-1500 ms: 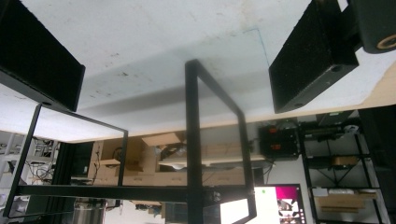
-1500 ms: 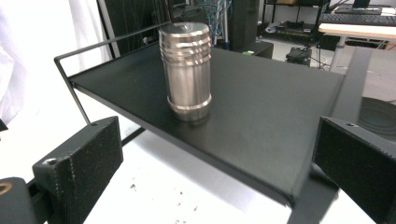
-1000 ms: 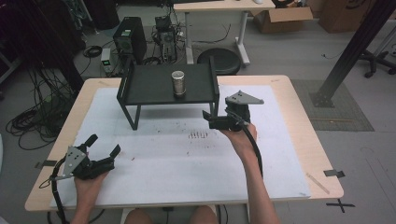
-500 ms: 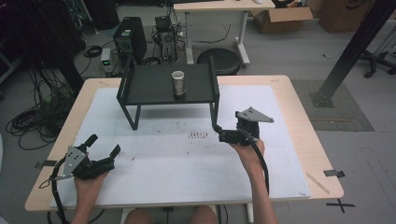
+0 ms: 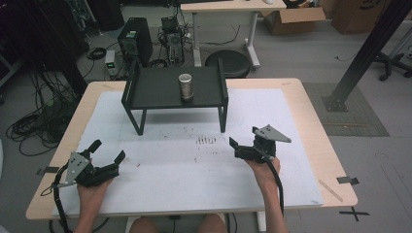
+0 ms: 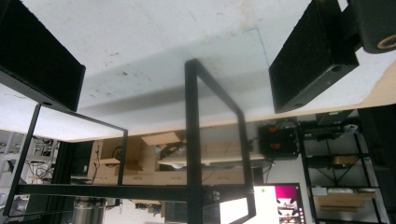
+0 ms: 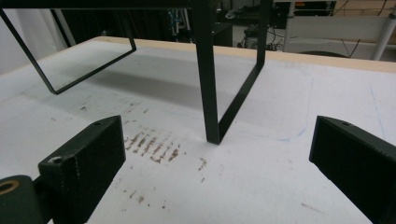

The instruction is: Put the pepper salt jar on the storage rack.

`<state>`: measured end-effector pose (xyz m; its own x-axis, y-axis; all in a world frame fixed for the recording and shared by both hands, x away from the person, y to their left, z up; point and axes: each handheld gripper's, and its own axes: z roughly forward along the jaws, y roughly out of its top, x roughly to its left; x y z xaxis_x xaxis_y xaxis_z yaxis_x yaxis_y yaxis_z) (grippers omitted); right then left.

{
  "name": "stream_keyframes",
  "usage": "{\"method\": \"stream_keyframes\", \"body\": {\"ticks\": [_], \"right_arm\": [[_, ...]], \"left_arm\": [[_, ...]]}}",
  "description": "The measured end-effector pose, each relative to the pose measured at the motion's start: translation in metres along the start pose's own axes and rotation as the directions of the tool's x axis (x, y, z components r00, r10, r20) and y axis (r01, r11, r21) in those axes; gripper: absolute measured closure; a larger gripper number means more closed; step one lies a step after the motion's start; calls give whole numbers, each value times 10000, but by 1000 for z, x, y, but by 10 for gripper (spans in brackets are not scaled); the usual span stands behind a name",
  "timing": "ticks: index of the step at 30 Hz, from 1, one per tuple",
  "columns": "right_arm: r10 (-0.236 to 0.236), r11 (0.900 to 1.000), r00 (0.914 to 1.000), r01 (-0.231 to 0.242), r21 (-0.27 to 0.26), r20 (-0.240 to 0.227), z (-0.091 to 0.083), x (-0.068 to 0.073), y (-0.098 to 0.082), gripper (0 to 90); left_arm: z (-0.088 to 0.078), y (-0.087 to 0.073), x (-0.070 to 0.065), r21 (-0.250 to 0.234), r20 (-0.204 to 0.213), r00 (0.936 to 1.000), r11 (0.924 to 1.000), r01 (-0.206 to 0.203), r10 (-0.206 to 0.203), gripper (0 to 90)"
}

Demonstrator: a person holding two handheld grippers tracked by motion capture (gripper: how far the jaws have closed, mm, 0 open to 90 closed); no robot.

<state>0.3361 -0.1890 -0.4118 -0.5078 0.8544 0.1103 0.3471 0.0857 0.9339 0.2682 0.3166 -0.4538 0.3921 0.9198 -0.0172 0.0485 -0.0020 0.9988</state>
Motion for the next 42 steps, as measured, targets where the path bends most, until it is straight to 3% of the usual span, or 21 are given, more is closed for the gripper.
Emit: {"method": "stream_keyframes", "body": {"ticks": [16,42], "right_arm": [[106,9998,9995,-101,-155,311,-10,-5,-24,33],[-171,9914,9966,274,-1283,804,-27,0,-48,41]], "left_arm": [[0,0,0,3,-7,10000,10000,4,-4,40],[0,0,0,-9,-9,10000,10000,14,-14,40]]}}
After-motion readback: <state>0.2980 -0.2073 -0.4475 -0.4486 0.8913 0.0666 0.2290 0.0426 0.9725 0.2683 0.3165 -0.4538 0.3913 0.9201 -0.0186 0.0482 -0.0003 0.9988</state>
